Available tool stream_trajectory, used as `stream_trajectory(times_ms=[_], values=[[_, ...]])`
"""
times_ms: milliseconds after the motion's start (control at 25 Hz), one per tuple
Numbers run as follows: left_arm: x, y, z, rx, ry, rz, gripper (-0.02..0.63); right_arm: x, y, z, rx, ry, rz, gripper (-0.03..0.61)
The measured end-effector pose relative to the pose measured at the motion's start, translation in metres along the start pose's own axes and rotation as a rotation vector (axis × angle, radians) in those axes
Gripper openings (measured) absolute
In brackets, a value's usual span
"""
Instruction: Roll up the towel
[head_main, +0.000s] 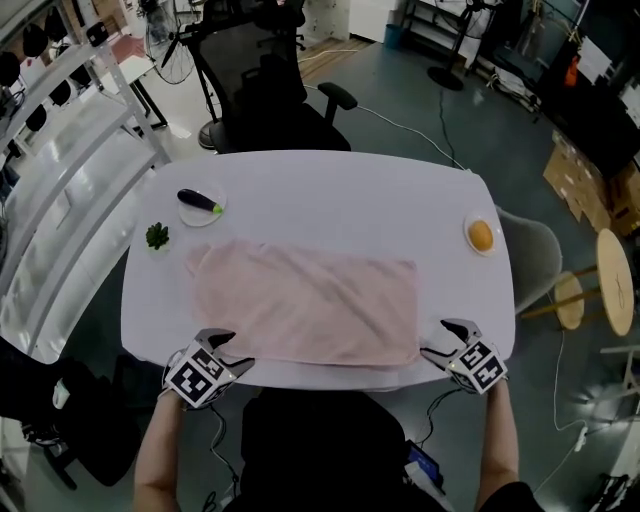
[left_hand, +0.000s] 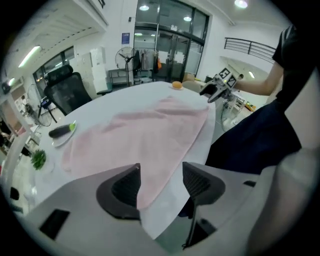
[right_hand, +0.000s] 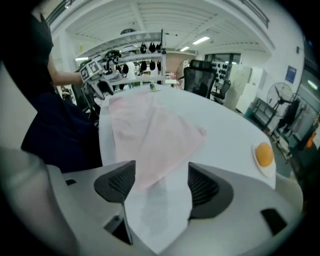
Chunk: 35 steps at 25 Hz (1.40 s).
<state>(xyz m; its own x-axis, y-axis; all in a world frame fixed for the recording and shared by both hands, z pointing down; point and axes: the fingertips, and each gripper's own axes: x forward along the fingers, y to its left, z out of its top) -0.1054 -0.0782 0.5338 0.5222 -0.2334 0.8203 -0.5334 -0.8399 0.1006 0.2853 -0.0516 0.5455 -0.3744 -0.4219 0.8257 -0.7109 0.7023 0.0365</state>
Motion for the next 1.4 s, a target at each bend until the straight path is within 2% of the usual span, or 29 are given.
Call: stream_trajectory(times_ms=[120, 240, 360, 480, 560, 640, 680, 800, 840, 880, 920, 1040, 1120, 1320, 1400], values=[[0.024, -0.046, 0.051, 0.055, -0.081, -0.132, 0.29, -0.006, -0.04, 0.036, 0.049, -0.102, 0.019, 0.342], [0.064, -0.107, 0.093, 0.154, -0.107, -0.275, 0.287, 0.014, -0.075, 0.061, 0.078, -0.142, 0.045, 0.333], [0.104, -0.165, 0.125, 0.277, -0.099, -0.379, 0.285, 0.052, -0.101, 0.073, 0.117, -0.123, 0.066, 0.284], [0.139, -0.211, 0.139, 0.349, -0.072, -0.452, 0.278, 0.092, -0.119, 0.074, 0.154, -0.047, 0.088, 0.278], [0.16, -0.233, 0.14, 0.387, -0.046, -0.468, 0.276, 0.112, -0.128, 0.068, 0.178, 0.021, 0.08, 0.254], [0.179, -0.244, 0.139, 0.416, -0.031, -0.448, 0.26, 0.128, -0.133, 0.059, 0.194, 0.067, 0.08, 0.211], [0.187, -0.247, 0.14, 0.422, -0.028, -0.43, 0.226, 0.132, -0.134, 0.057, 0.197, 0.073, 0.081, 0.195], [0.208, -0.248, 0.143, 0.426, -0.017, -0.381, 0.139, 0.128, -0.134, 0.067, 0.201, 0.047, 0.086, 0.03], [0.214, -0.248, 0.143, 0.432, -0.006, -0.369, 0.099, 0.126, -0.135, 0.069, 0.196, 0.047, 0.085, 0.021], [0.218, -0.247, 0.144, 0.44, 0.005, -0.364, 0.032, 0.123, -0.138, 0.07, 0.184, 0.052, 0.078, 0.021], [0.221, -0.248, 0.145, 0.44, 0.015, -0.369, 0.017, 0.119, -0.143, 0.069, 0.168, 0.06, 0.066, 0.02], [0.229, -0.252, 0.159, 0.371, 0.011, -0.414, 0.012, 0.108, -0.172, 0.064, 0.147, 0.079, 0.014, 0.02], [0.235, -0.254, 0.177, 0.305, -0.029, -0.426, 0.012, 0.101, -0.197, 0.062, 0.139, 0.096, -0.039, 0.02], [0.255, -0.249, 0.233, 0.061, -0.148, -0.431, 0.012, 0.093, -0.249, 0.076, 0.092, 0.127, -0.195, 0.021], [0.26, -0.25, 0.243, 0.004, -0.16, -0.453, 0.015, 0.095, -0.26, 0.082, 0.091, 0.121, -0.258, 0.04]])
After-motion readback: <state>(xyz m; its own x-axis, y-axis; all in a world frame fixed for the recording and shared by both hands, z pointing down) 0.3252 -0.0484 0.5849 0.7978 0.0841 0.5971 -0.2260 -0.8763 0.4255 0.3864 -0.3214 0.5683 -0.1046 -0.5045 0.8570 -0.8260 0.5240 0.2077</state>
